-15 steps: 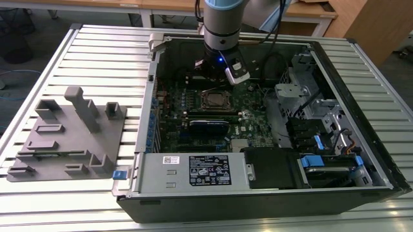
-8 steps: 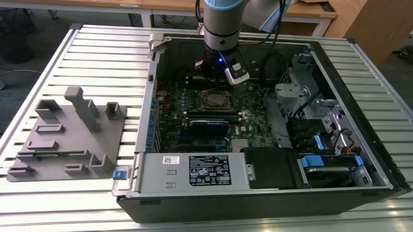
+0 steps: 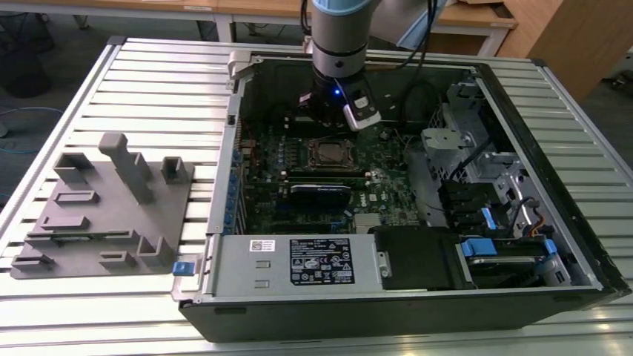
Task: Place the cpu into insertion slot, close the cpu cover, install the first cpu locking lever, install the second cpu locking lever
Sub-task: 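Install the first cpu locking lever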
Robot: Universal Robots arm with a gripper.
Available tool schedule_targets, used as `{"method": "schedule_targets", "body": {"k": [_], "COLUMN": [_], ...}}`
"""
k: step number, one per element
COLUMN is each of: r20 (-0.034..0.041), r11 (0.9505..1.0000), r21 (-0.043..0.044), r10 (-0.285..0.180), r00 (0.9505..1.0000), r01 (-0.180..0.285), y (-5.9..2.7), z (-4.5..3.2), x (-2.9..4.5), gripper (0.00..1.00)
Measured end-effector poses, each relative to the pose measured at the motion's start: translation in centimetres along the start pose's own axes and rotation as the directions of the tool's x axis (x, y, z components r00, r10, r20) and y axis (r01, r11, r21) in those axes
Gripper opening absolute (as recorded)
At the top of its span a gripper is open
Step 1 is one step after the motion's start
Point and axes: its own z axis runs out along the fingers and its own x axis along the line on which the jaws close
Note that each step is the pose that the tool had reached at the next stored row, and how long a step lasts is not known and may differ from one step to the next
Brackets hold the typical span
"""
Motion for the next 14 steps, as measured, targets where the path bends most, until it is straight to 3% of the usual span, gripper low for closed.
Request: {"method": "schedule_targets", "body": {"k": [14], "r20": [0.0049], "r11": [0.9998], "r21": [0.0145], "r10": [0.017], "r00": [0.9999], "r01": [-0.017], "y": [0.08], "z": [0.39], "x": [0.01], "gripper": [0.11]}}
